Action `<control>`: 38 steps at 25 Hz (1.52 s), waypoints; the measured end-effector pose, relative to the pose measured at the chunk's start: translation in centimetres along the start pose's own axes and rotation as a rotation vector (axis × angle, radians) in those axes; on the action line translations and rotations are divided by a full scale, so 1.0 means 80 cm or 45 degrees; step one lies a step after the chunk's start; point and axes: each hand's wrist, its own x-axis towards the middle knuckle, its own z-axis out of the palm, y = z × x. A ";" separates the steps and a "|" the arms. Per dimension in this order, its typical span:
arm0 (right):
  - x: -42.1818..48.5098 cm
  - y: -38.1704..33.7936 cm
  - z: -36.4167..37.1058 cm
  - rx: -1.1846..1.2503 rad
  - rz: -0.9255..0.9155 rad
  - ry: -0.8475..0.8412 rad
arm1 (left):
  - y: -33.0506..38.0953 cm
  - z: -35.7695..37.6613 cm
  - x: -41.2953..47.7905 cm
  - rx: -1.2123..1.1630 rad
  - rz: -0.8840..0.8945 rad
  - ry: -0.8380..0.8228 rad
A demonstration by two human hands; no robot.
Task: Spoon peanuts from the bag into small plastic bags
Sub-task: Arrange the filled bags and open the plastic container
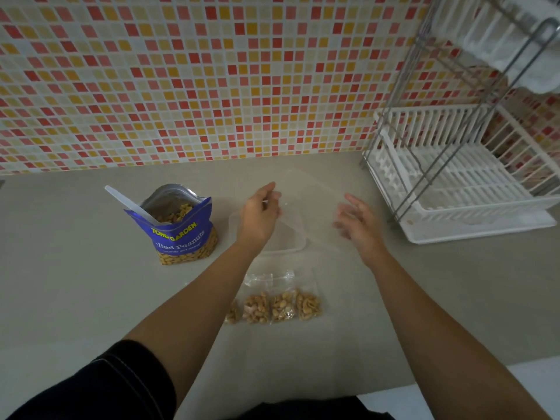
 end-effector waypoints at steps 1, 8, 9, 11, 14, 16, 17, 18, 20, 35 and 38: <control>0.003 0.004 -0.004 -0.001 0.011 -0.042 | -0.002 -0.002 0.003 0.108 0.030 0.007; 0.011 0.039 -0.006 0.267 -0.005 0.285 | -0.082 -0.030 -0.004 1.134 0.030 -0.009; 0.013 0.047 -0.006 0.196 0.009 0.316 | -0.091 -0.035 -0.008 1.183 0.008 0.002; 0.015 0.063 -0.005 0.005 0.014 0.349 | -0.107 -0.041 -0.012 1.213 -0.039 0.006; 0.016 0.080 0.000 -0.241 0.052 0.366 | -0.113 -0.043 -0.014 1.120 -0.129 -0.008; 0.014 0.084 0.000 -0.494 0.063 0.355 | -0.112 -0.043 -0.014 1.107 -0.141 -0.022; 0.012 0.087 -0.001 -0.630 0.069 0.340 | -0.110 -0.043 -0.013 1.117 -0.137 -0.029; 0.010 0.089 -0.003 -0.752 0.066 0.317 | -0.109 -0.042 -0.012 1.124 -0.136 -0.033; 0.004 0.090 -0.006 -0.922 0.082 0.308 | -0.108 -0.039 -0.010 1.143 -0.143 -0.042; -0.007 0.113 -0.006 -1.303 -0.371 -0.215 | -0.104 -0.035 -0.015 1.159 -0.123 -0.103; -0.008 0.097 -0.004 -1.251 -0.392 -0.200 | -0.096 -0.036 -0.022 1.167 -0.059 -0.062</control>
